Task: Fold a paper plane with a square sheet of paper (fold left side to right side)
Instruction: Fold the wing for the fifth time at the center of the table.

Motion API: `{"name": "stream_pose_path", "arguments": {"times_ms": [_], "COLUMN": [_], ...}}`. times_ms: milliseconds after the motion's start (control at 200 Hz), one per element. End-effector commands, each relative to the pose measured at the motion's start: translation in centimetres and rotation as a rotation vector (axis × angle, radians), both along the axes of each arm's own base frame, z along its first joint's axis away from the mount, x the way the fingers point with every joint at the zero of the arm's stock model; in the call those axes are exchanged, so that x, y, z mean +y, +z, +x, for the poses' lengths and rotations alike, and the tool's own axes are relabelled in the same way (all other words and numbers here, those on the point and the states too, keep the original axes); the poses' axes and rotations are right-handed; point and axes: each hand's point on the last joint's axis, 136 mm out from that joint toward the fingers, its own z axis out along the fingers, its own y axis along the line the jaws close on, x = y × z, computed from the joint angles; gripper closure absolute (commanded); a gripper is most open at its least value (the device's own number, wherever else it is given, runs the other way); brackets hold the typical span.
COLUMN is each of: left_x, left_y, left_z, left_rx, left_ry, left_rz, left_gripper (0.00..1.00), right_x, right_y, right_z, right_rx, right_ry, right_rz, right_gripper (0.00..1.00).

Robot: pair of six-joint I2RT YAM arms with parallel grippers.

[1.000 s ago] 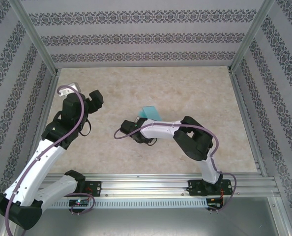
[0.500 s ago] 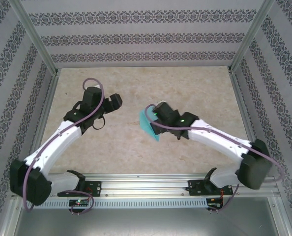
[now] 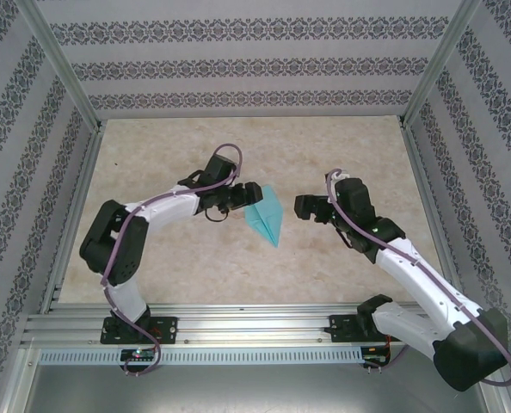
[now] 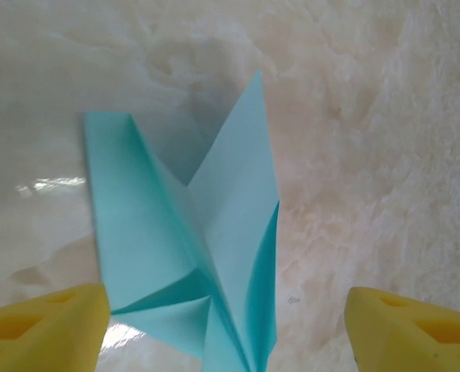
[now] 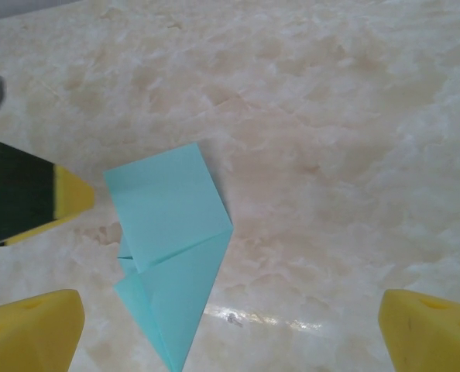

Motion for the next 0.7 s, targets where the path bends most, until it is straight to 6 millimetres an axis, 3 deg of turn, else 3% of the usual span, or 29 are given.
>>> {"name": "stream_pose_path", "arguments": {"times_ms": [0, 285, 355, 425, 540, 699], "left_x": [-2.6, -4.2, -5.0, -5.2, -5.2, -4.8], "left_y": [0.5, -3.1, -3.2, -3.6, -2.9, -0.9], "left_z": [0.9, 1.7, 1.8, 1.9, 1.9, 1.6], "left_rx": [-0.008, 0.056, 0.04, 0.035, -0.007, -0.072], "left_ry": [-0.032, -0.06, -0.088, -0.096, -0.113, -0.188], "left_rz": [-0.063, -0.042, -0.087, -0.126, -0.201, -0.249], "left_gripper": [0.24, 0.41, 0.5, 0.65, 0.78, 0.88], "right_x": [0.5, -0.4, -0.5, -0.3, 0.4, 1.0], "right_y": [0.6, -0.3, -0.6, -0.6, -0.5, -1.1], "right_z": [-0.2, 0.0, 0.1, 0.2, 0.5, 1.1], "right_rx": [-0.012, 0.034, 0.039, 0.045, 0.054, 0.053], "right_ry": [0.014, -0.035, -0.038, -0.02, 0.037, 0.1], "right_rz": [0.086, 0.205, 0.255, 0.317, 0.416, 0.519], "right_gripper": [0.02, 0.02, 0.02, 0.02, 0.02, 0.02]}}
